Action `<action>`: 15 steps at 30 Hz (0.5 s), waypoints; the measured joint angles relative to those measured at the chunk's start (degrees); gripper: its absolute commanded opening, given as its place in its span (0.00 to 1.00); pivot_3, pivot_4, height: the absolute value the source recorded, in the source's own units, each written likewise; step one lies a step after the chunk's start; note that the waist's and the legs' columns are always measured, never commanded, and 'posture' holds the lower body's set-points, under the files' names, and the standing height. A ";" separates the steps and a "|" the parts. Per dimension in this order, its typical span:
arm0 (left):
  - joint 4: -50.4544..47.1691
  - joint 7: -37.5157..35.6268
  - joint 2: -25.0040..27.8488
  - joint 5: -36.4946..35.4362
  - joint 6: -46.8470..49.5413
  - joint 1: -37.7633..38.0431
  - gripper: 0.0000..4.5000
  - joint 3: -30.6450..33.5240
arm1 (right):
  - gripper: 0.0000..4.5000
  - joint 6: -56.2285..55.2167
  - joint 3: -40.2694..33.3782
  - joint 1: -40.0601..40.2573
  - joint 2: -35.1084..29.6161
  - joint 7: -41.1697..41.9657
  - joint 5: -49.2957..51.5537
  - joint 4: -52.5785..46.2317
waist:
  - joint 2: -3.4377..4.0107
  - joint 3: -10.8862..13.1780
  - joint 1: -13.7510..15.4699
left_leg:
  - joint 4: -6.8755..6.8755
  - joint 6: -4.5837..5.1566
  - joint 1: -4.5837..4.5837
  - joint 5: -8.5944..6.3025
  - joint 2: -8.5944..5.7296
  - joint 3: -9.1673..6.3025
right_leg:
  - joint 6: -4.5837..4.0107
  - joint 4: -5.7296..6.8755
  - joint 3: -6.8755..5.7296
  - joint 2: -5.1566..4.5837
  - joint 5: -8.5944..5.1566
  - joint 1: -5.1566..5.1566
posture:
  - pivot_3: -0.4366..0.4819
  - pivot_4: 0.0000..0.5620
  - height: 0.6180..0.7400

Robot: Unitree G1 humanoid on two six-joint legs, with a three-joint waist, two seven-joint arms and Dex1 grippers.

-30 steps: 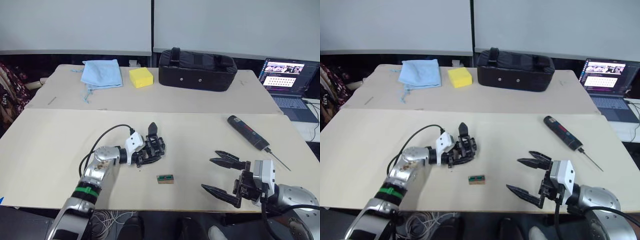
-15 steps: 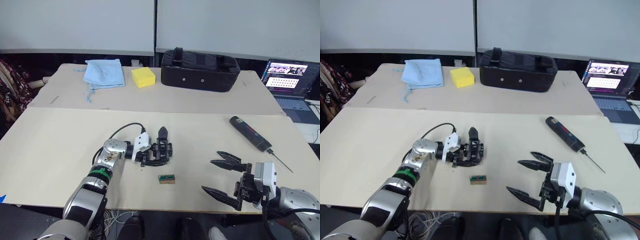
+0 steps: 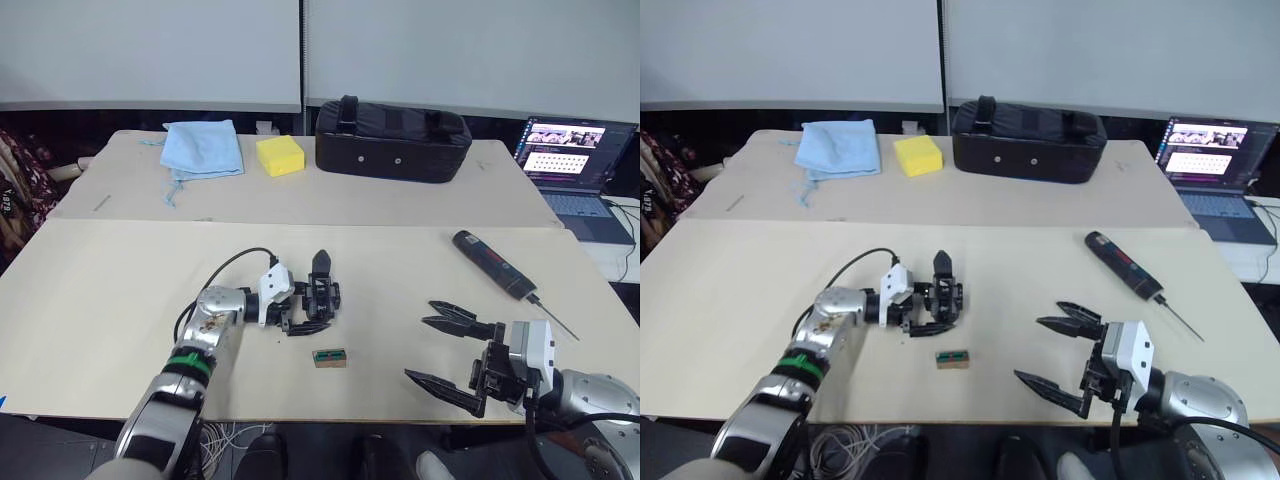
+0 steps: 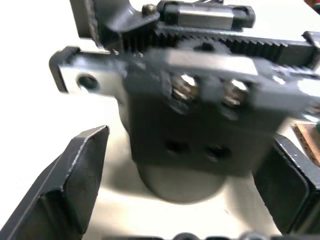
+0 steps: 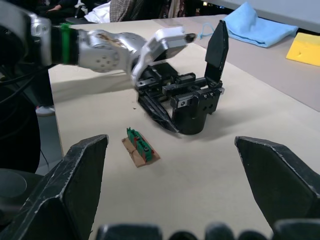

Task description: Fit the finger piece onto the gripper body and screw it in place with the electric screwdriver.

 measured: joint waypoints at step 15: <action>-19.22 16.94 -3.05 0.48 14.05 9.79 0.82 -1.41 | 1.00 0.00 0.73 -1.39 0.03 0.26 -0.04 0.77 | 0.05 -0.03 0.42 | 0.00 -0.01 0.00 -0.01 -0.06 0.00 | 0.00 -0.05 0.01 -0.05 -0.01 0.02 | 0.48 0.27 1.00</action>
